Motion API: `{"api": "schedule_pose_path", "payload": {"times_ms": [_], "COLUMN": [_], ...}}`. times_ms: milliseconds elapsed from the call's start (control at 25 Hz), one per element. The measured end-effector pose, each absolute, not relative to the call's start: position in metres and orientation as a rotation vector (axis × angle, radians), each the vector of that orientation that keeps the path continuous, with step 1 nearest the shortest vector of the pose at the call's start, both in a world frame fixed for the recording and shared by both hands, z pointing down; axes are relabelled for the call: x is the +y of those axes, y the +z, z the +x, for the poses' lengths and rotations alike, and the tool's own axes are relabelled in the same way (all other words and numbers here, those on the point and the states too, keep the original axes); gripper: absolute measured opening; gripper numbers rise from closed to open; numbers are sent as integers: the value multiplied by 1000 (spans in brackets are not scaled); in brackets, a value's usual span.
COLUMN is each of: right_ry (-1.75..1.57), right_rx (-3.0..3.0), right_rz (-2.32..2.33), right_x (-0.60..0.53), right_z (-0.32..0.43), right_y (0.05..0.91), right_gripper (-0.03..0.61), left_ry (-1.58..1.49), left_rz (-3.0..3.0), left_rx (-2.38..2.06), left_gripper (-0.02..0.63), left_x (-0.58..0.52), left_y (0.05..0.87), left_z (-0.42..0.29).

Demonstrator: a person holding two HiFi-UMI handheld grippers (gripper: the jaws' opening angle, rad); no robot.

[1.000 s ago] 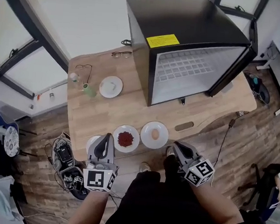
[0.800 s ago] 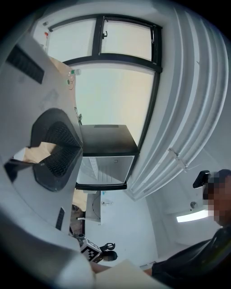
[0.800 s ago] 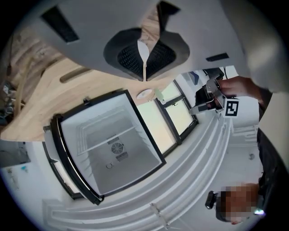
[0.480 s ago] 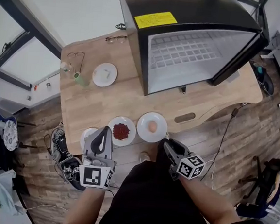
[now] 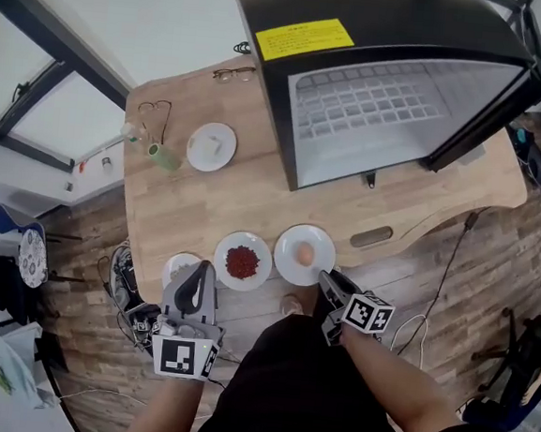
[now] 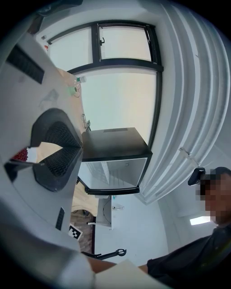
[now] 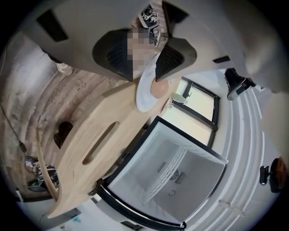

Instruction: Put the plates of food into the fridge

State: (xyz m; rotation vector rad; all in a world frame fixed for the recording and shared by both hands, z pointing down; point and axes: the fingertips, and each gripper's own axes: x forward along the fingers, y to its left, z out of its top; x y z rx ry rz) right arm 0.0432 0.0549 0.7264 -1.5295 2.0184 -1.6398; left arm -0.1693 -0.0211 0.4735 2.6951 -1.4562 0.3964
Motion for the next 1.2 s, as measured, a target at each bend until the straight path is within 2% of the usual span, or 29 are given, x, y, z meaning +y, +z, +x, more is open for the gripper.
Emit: {"api": "schedule_pose_path", "payload": {"times_ms": [160,280,400,480,1200], "right_ry": [-1717,-1768,-1760,-1747,-1545], "right_rx": [1914,1860,1850,1832,1803], "right_rz": [-1468,-1378,-1321,-1309,-1272], "right_x": [45,40,35,33,8], "right_z": [40,32,28,31,76], "right_y": [734,737,729,722,618], "right_gripper": [152,123,47,32,32], "left_ry": [404,423,437,431,250], "left_rz": [2701,2700,2689,2688,2776], "left_rx": [-1453,-1453,-1465,-1463,-1390], "left_gripper": [5,5,5,5,4], "left_x": [-28,-31,-34,-35,-70], "left_y": [471,473,475,475,443], "left_z": [-165,-165,-168,-167,-131]}}
